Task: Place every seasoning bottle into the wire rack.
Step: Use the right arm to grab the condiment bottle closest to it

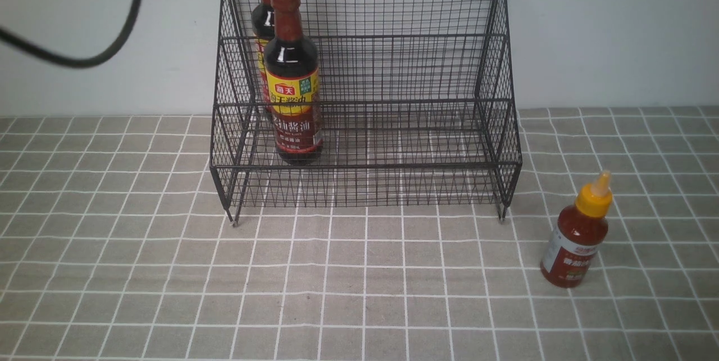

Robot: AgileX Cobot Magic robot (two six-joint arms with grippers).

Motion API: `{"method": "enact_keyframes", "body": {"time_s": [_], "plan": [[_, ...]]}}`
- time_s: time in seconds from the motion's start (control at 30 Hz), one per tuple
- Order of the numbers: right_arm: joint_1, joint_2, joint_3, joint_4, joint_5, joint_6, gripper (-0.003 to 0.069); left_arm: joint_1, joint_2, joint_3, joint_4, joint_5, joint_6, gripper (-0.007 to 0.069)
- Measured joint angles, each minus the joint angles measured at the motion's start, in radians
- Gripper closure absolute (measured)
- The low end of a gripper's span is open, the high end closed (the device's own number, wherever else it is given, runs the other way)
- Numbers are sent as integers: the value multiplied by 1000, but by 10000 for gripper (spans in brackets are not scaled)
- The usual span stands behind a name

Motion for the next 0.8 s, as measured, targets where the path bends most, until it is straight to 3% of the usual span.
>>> {"method": "enact_keyframes", "body": {"time_s": [0.1, 0.23, 0.33, 0.37, 0.4, 0.5, 0.57, 0.6, 0.63, 0.67, 0.7, 0.77, 0.8], "plan": [[0, 0, 0, 0, 0, 0, 673, 0, -44, 44, -2, -11, -120, 631], [0, 0, 0, 0, 0, -10, 673, 0, -113, 99, -4, -8, -533, 631], [0, 0, 0, 0, 0, -16, 673, 1, -133, 107, -4, 30, -733, 631], [0, 0, 0, 0, 0, -17, 673, 2, -146, 114, -4, 121, -884, 631], [0, 0, 0, 0, 0, -17, 673, 2, -150, 116, -4, 201, -952, 631], [0, 0, 0, 0, 0, -18, 673, 2, -150, 120, 3, 396, -1055, 631], [0, 0, 0, 0, 0, -18, 673, 2, -150, 123, 76, 617, -1133, 631], [0, 0, 0, 0, 0, -18, 673, 2, -151, 123, 176, 727, -1165, 631], [0, 0, 0, 0, 0, -18, 673, 2, -152, 123, 211, 760, -1173, 631], [0, 0, 0, 0, 0, -18, 673, 2, -153, 123, 332, 867, -1198, 631], [0, 0, 0, 0, 0, -18, 673, 2, -154, 123, 377, 881, -1207, 631], [0, 0, 0, 0, 0, -18, 673, 1, -156, 123, 695, 1031, -1281, 631], [0, 0, 0, 0, 0, -18, 673, 1, -156, 123, 695, 1040, -1289, 631]]}}
